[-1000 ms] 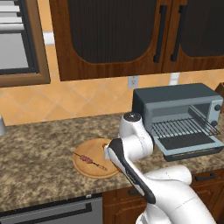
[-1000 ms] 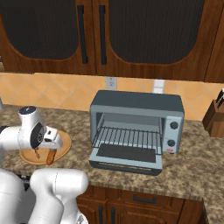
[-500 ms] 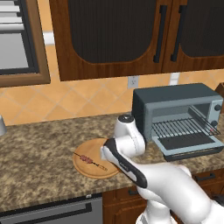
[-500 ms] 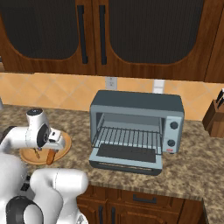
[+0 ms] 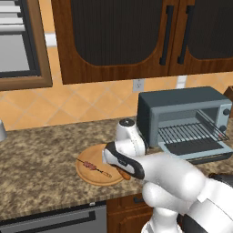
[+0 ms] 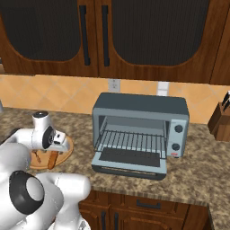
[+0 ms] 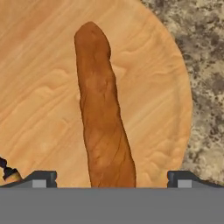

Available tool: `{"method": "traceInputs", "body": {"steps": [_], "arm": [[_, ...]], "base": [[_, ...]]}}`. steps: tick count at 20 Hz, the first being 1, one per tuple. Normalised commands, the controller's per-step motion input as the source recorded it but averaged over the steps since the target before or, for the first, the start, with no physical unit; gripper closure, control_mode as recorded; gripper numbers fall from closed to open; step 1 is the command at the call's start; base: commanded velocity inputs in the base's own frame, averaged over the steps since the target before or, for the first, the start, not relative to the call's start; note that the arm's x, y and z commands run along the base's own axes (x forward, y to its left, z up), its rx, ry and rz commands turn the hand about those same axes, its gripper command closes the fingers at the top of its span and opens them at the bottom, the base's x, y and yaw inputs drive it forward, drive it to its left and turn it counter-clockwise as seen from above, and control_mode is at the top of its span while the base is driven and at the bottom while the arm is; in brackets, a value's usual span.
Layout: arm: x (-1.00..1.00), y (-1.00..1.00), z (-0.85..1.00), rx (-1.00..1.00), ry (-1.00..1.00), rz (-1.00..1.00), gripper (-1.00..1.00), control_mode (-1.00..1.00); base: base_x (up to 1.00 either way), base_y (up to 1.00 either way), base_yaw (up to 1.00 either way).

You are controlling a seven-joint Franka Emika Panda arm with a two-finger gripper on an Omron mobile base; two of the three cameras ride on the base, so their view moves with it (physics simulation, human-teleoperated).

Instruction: Pick up the kebab skewer and baguette bread, and place them inside the toaster oven. Close the toaster oven door and start by setting the timer.

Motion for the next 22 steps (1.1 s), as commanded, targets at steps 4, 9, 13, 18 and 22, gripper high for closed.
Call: {"method": "traceInputs", "body": {"steps": [4,9,13,18,22], "arm": [[0.23,0.04,-0.35,0.0,0.04,0.0,-1.0,-1.0],[0.01,0.07,-0.34,0.0,0.03,0.0,-1.0,-1.0],[0.0,0.03,-0.26,0.0,0.05,0.0,1.0,-1.0],[0.0,0.0,0.0,0.0,0.0,0.0,1.0,-1.0],[-0.06,0.05,0.33,-0.01,0.01,-0.08,1.0,-1.0]], "base": [[0.0,0.0,0.0],[0.0,0.0,0.0],[0.0,0.0,0.0],[0.0,0.0,0.0],[0.0,0.0,0.0]]}}
